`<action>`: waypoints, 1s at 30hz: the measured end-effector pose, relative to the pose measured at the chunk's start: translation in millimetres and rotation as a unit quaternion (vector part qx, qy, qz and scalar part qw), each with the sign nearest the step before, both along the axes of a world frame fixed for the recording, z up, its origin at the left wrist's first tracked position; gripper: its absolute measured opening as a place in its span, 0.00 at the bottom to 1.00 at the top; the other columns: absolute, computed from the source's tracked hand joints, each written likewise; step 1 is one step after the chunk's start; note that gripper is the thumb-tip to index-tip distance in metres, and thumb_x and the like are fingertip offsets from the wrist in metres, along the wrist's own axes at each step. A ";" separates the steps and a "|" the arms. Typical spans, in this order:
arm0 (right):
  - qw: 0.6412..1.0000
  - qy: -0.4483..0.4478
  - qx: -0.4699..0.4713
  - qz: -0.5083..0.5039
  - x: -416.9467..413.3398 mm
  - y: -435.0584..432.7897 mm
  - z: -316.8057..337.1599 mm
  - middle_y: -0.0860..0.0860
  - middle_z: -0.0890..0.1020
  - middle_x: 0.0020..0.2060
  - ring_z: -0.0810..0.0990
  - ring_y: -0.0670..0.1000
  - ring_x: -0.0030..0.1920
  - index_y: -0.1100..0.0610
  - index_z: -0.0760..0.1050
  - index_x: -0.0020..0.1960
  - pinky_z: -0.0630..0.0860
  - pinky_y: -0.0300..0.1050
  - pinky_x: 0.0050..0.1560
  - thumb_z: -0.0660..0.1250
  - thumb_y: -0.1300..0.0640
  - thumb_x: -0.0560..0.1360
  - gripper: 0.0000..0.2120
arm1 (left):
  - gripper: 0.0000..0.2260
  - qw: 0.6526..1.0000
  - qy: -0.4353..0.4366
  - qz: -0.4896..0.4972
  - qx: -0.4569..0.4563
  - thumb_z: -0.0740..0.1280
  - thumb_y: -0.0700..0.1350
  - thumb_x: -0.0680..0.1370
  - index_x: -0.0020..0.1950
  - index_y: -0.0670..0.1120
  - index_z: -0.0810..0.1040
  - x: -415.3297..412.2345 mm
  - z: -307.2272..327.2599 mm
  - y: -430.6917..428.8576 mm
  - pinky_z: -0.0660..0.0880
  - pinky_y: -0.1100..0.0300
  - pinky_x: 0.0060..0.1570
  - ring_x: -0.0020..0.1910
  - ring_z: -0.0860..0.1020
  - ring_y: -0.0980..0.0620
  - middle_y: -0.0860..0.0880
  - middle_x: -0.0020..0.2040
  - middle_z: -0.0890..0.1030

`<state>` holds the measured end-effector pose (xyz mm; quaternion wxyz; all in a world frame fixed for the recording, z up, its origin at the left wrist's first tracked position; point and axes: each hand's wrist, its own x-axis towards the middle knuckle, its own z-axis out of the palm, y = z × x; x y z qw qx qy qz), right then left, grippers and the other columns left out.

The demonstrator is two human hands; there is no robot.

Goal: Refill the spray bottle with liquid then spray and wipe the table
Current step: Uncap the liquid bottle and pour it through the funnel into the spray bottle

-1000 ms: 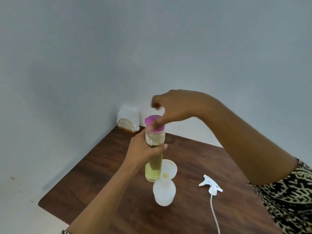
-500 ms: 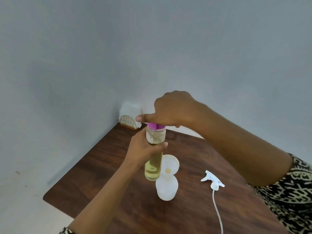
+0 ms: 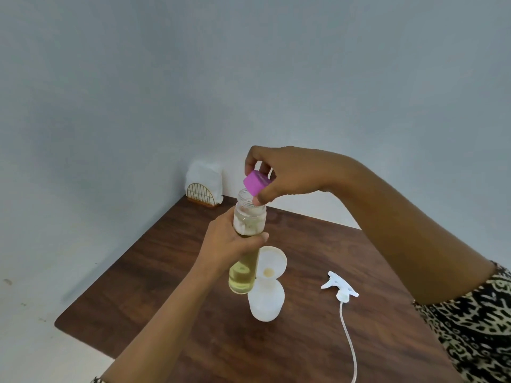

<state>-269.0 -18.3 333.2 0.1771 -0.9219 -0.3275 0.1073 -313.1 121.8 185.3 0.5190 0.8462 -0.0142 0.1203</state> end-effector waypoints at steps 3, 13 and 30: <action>0.984 0.060 0.149 -0.073 -3.0 -22.6 -11.1 0.50 0.80 0.48 0.81 0.51 0.45 0.52 0.69 0.57 0.79 0.42 0.40 0.75 0.51 0.69 0.21 | 0.14 1.000 0.001 -0.001 0.000 0.77 0.46 0.68 0.47 0.57 0.75 -1.4 -0.7 -0.4 0.72 0.70 0.40 0.43 0.79 0.62 0.60 0.42 0.81; 0.857 0.212 0.360 -0.301 -18.9 -129.2 -167.3 0.56 0.80 0.55 0.81 0.45 0.44 0.53 0.74 0.55 0.78 0.35 0.40 0.74 0.66 0.68 0.19 | 0.20 0.998 0.020 -0.021 -0.047 0.75 0.55 0.61 0.50 0.50 0.80 -6.6 -13.2 -13.7 0.77 0.64 0.43 0.43 0.82 0.61 0.54 0.43 0.85; 0.912 0.118 -0.069 -0.388 -50.2 -86.8 -358.7 0.55 0.68 0.71 0.67 0.56 0.69 0.57 0.61 0.71 0.73 0.48 0.62 0.74 0.54 0.71 0.34 | 0.27 0.995 0.051 -0.047 -0.065 0.73 0.60 0.58 0.52 0.48 0.82 -26.0 -40.1 -36.2 0.79 0.60 0.46 0.47 0.83 0.56 0.53 0.46 0.85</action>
